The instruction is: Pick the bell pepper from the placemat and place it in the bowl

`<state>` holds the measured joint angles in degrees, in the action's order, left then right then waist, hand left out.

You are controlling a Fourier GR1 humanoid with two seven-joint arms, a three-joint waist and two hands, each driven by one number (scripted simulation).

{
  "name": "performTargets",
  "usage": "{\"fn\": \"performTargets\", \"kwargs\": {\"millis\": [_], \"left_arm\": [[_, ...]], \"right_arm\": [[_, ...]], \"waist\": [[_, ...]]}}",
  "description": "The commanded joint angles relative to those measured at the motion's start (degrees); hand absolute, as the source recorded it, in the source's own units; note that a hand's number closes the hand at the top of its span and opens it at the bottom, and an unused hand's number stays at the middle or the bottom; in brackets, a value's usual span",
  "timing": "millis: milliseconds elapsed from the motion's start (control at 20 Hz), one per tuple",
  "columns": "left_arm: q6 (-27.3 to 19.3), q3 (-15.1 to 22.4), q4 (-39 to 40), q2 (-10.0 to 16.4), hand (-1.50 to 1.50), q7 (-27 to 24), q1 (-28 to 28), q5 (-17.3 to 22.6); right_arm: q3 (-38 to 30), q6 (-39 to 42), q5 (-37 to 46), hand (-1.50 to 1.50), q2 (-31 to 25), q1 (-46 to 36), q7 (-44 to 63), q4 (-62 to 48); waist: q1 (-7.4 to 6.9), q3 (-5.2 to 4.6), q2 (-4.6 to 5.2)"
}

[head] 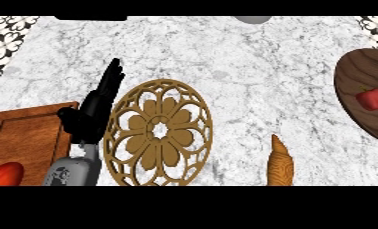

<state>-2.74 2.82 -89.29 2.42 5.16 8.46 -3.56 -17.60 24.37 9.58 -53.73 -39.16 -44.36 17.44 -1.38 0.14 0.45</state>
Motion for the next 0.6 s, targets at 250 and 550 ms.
{"fn": "performTargets", "kwargs": {"millis": [250, 550], "left_arm": [[0.72, -1.56, 0.98, 1.08, 0.0, 0.37, 1.76, 0.8], [0.56, -0.77, 0.25, 0.18, 0.0, -0.92, -0.37, 0.76]], "right_arm": [[-3.86, 19.32, -5.35, -1.5, -7.66, 0.02, 0.3, -5.13], [-4.1, 24.45, -7.45, -1.5, -6.94, 5.2, -2.05, -3.56]], "waist": [[-0.05, 0.16, 0.36], [0.59, 0.3, 0.3]]}}
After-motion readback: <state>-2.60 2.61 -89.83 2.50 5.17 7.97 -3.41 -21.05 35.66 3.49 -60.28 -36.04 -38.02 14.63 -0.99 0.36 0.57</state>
